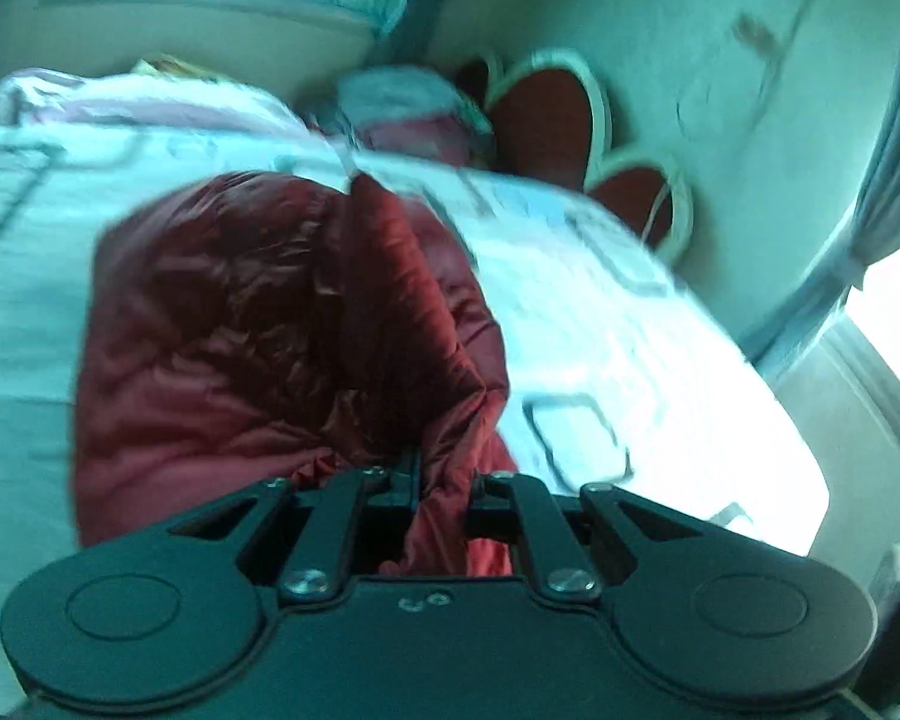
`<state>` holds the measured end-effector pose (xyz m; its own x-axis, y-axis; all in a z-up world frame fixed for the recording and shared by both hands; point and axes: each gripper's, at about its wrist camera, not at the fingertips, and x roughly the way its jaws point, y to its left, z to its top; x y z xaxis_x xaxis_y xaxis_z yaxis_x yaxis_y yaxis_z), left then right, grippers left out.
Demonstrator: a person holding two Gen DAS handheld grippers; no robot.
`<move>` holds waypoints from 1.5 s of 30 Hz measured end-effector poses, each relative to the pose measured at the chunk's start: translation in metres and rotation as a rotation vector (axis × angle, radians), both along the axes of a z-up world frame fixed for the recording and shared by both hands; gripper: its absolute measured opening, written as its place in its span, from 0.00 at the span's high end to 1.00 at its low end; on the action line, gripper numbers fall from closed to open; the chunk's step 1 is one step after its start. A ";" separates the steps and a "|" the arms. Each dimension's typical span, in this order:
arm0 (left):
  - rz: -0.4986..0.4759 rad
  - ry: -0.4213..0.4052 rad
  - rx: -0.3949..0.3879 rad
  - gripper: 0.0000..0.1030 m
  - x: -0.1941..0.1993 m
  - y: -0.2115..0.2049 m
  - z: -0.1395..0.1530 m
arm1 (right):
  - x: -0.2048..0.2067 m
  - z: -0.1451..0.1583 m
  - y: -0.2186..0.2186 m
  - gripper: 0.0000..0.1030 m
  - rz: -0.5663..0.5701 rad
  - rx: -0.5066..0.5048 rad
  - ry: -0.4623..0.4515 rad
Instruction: Fold large clothes
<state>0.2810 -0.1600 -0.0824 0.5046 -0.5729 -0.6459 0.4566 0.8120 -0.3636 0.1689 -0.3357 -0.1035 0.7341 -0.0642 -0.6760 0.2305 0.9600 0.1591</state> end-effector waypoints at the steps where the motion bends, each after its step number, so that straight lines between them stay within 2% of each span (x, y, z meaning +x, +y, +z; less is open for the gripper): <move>1: -0.026 0.015 0.020 0.90 0.000 -0.009 -0.011 | -0.006 0.000 -0.006 0.42 -0.022 -0.002 0.007; 4: -0.074 -0.026 0.079 0.83 -0.008 -0.029 -0.031 | -0.021 0.003 -0.019 0.41 -0.069 -0.010 0.013; 5: -0.083 -0.047 0.092 0.75 -0.012 -0.032 -0.032 | -0.025 0.005 -0.023 0.41 -0.080 -0.008 0.009; 7: -0.092 -0.050 0.067 0.42 -0.018 -0.029 -0.027 | -0.030 0.010 -0.030 0.41 -0.101 0.006 -0.001; 8: -0.097 -0.054 0.046 0.18 -0.021 -0.025 -0.022 | -0.032 0.012 -0.034 0.41 -0.110 0.015 -0.010; 9: -0.097 -0.069 0.033 0.11 -0.026 -0.026 -0.015 | -0.033 0.015 -0.038 0.41 -0.121 0.025 -0.021; 10: -0.101 -0.088 0.019 0.11 -0.030 -0.020 -0.009 | -0.035 0.020 -0.041 0.41 -0.130 0.039 -0.033; 11: -0.115 -0.100 0.007 0.11 -0.034 -0.014 -0.002 | -0.033 0.024 -0.044 0.35 -0.135 0.052 -0.046; 12: -0.117 -0.099 -0.001 0.11 -0.035 -0.009 0.002 | -0.031 0.030 -0.047 0.16 -0.142 0.071 -0.067; 13: -0.107 -0.098 -0.018 0.11 -0.038 0.000 0.007 | -0.031 0.034 -0.047 0.10 -0.139 0.083 -0.087; 16: -0.021 -0.109 -0.082 0.09 -0.047 0.038 0.022 | -0.021 0.051 -0.041 0.09 -0.082 0.117 -0.122; 19: 0.087 -0.128 -0.098 0.09 -0.052 0.079 0.027 | -0.002 0.055 -0.034 0.09 -0.042 0.183 -0.130; 20: 0.131 -0.144 -0.077 0.09 -0.051 0.092 0.024 | 0.002 0.055 -0.031 0.09 -0.035 0.209 -0.133; 22: 0.202 -0.169 0.019 0.13 -0.039 0.106 0.018 | 0.013 0.053 -0.026 0.09 -0.011 0.261 -0.117; 24: 0.244 -0.164 0.104 0.21 -0.028 0.109 0.000 | 0.025 0.044 -0.019 0.09 0.012 0.324 -0.081; 27: 0.230 -0.130 0.134 0.27 -0.019 0.105 -0.024 | 0.037 0.028 -0.014 0.09 0.036 0.472 -0.024; 29: 0.195 -0.140 0.131 0.28 -0.023 0.094 -0.034 | 0.041 0.020 -0.011 0.09 0.036 0.518 0.007; 32: 0.134 -0.117 0.107 0.31 -0.023 0.079 -0.045 | 0.047 0.013 -0.001 0.09 0.061 0.488 0.069; 34: 0.117 -0.139 0.131 0.31 -0.020 0.070 -0.048 | 0.042 0.014 0.002 0.09 0.074 0.438 0.067; 35: 0.115 -0.145 0.137 0.31 -0.016 0.069 -0.051 | 0.040 0.014 0.004 0.31 0.074 0.417 0.063; 36: 0.118 -0.137 0.133 0.31 -0.015 0.070 -0.052 | 0.037 0.013 0.002 0.66 0.067 0.394 0.070; 37: 0.116 -0.125 0.123 0.31 -0.015 0.071 -0.053 | 0.035 0.011 -0.001 0.74 0.062 0.387 0.073; 40: 0.075 -0.145 0.132 0.31 -0.024 0.069 -0.050 | 0.028 0.007 -0.007 0.78 0.084 0.377 0.076; 43: 0.045 -0.156 0.134 0.30 -0.027 0.064 -0.053 | 0.012 0.012 -0.004 0.84 0.114 0.304 0.034; 45: 0.029 -0.166 0.148 0.30 -0.030 0.058 -0.055 | 0.007 -0.001 -0.009 0.84 0.078 0.259 0.053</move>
<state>0.2511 -0.1018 -0.1377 0.6259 -0.4615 -0.6287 0.4757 0.8647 -0.1612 0.1757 -0.3449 -0.1050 0.6932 0.1709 -0.7002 0.1722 0.9041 0.3911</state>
